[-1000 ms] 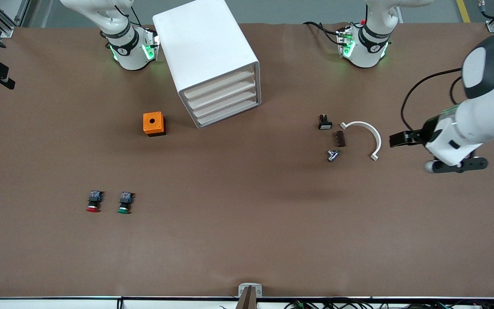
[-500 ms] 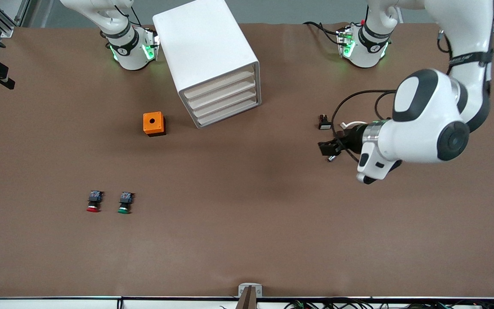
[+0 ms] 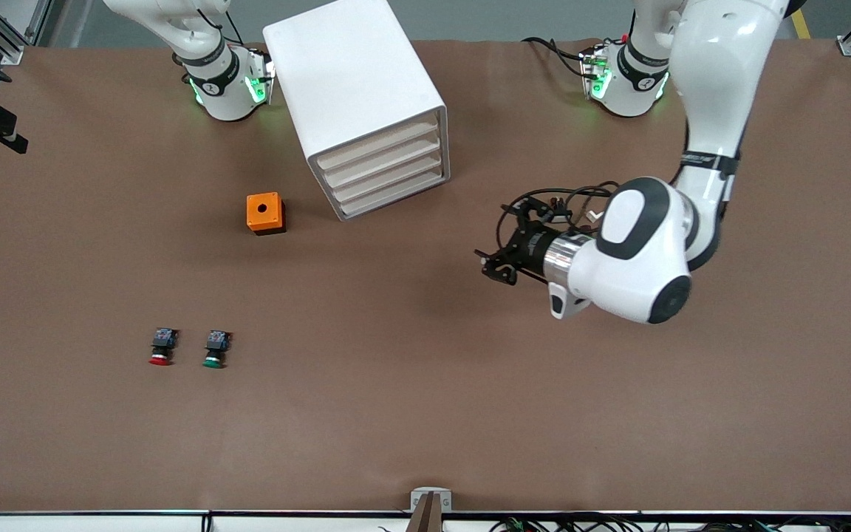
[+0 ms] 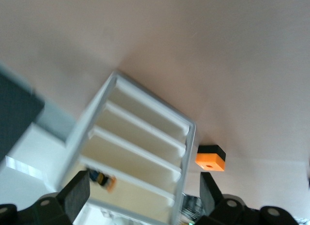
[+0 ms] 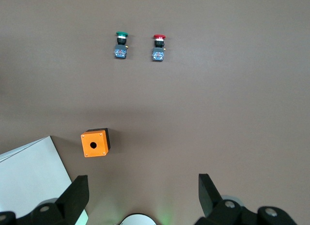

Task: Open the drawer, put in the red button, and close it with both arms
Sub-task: 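Reach the left gripper to the cabinet's top drawer handle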

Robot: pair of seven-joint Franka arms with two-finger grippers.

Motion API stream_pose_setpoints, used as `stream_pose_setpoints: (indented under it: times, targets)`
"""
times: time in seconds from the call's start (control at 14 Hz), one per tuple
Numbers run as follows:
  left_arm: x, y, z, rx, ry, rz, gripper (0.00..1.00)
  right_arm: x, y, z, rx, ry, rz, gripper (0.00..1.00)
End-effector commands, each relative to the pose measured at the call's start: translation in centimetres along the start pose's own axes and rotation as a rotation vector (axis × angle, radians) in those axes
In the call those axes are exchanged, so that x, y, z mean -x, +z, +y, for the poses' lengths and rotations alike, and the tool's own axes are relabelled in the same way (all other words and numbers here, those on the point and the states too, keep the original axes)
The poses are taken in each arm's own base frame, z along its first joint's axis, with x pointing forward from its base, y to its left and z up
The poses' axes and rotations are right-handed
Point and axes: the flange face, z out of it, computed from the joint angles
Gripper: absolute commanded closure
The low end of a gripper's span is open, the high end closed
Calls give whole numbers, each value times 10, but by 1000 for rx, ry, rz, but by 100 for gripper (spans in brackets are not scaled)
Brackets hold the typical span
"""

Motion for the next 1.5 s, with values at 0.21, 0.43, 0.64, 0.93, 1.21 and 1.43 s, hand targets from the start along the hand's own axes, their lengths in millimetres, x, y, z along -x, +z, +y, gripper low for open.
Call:
stream_pose_setpoints:
  times: [0.21,0.43,0.64,0.93,1.21,1.43]
  targets:
    - [-4,76,30,-171,-436,-144,1,6,-3,-2,-17,-6,5,0]
    - [-17,100,35,-283,-595,-189,1,6,-3,-3,-19,-3,2,0]
    - [-35,127,36,-438,-773,-221,1,6,-2,-2,-51,2,6,0]
    - [-50,161,35,-523,-851,-185,6,6,-5,-3,-35,-5,11,0]
    - [-49,197,32,-582,-857,-150,36,6,-7,0,4,-6,14,0]
    - [-52,221,31,-611,-868,-124,42,5,-7,1,18,-6,18,0]
